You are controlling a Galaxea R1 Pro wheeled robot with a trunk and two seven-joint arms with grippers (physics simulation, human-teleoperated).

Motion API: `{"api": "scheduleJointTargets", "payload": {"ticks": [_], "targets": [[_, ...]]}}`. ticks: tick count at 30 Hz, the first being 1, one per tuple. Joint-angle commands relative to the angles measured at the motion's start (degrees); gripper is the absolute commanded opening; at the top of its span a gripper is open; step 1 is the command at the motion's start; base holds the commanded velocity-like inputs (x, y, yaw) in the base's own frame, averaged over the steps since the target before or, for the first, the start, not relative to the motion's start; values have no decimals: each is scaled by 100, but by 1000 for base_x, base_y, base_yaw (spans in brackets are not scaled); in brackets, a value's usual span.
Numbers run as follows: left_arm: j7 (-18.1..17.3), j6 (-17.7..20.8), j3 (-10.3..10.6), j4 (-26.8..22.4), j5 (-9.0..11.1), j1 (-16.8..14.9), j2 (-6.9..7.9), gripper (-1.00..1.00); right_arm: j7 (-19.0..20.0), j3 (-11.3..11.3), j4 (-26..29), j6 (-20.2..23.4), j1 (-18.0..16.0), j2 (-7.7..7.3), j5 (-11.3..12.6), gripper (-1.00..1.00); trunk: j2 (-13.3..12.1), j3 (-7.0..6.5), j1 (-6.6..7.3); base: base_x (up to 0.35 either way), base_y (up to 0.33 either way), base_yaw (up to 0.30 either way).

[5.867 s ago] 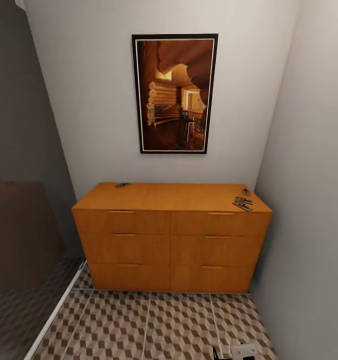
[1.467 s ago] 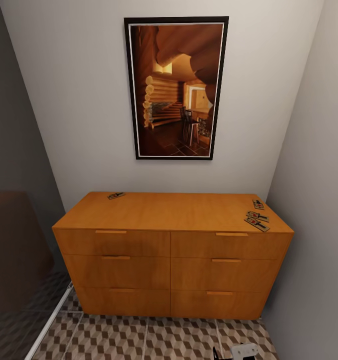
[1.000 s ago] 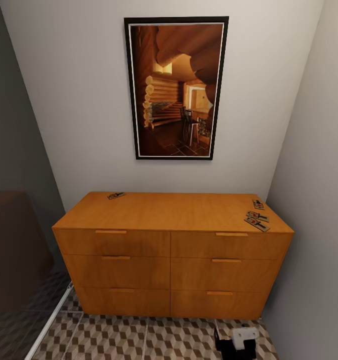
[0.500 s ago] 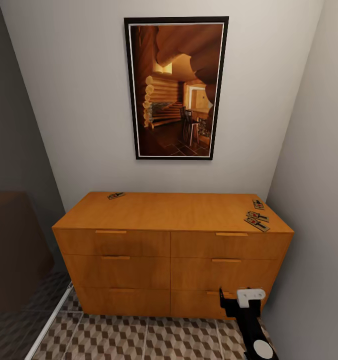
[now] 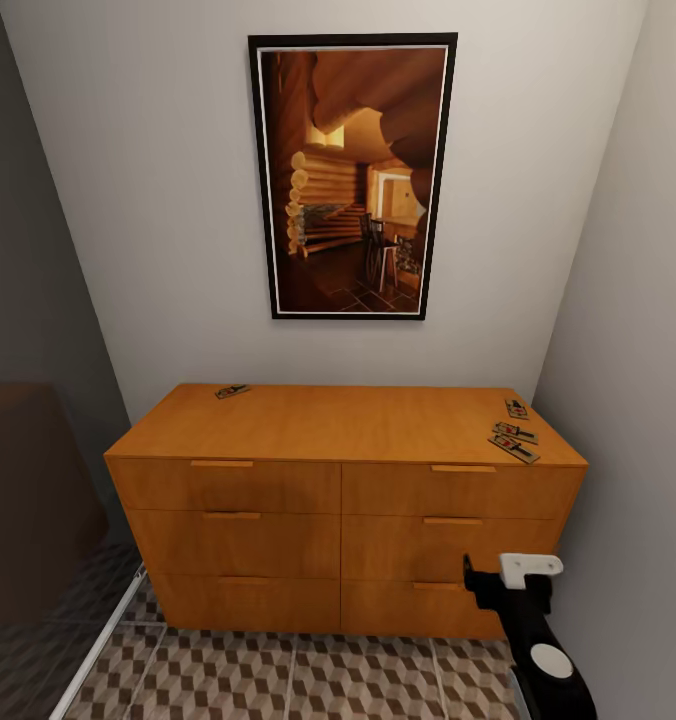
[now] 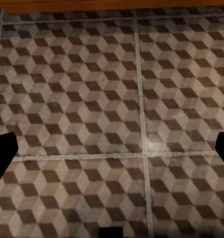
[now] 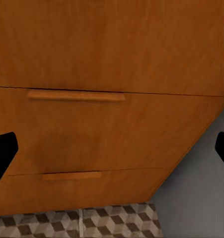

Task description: Take the four mousetraps from the cabinet in the bathroom and place them on the bathroom floor. Make sure all four end up on the same floor surface, and ensure that at least two of them are either under or directly next to the same bathroom sink.

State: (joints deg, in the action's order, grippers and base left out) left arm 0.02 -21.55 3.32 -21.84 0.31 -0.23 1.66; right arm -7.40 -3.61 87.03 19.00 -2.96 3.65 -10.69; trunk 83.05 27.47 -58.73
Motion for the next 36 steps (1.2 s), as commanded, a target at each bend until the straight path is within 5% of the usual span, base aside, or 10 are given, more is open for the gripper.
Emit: {"api": "scheduleJointTargets", "payload": {"ticks": [1, 6, 17, 26, 36], "targets": [[7, -16, 28, 1, 4, -3, 4, 100, 1, -13, 68, 92, -3, 4, -49, 100, 3, 6, 0, 0, 0, 0], [7, -16, 28, 8, 4, -1, 5, 100, 2, -48, 448, 571, -3, -25, -61, 100, 3, 6, 0, 0, 0, 0], [7, -16, 28, 37, 4, 1, 1, 100, -7, -60, 592, 788, -168, -124, -73, 100, 3, 6, 0, 0, 0, 0], [7, -16, 36, 39, 4, -1, 1, 100, -7, -61, 600, 1545, -1029, -357, -74, 100, 3, 6, 0, 0, 0, 0], [7, -16, 37, 87, 4, 0, 1, 100, 0, -61, 627, 2035, -1691, -405, -74, 100, 3, 6, 0, 0, 0, 0]]}}
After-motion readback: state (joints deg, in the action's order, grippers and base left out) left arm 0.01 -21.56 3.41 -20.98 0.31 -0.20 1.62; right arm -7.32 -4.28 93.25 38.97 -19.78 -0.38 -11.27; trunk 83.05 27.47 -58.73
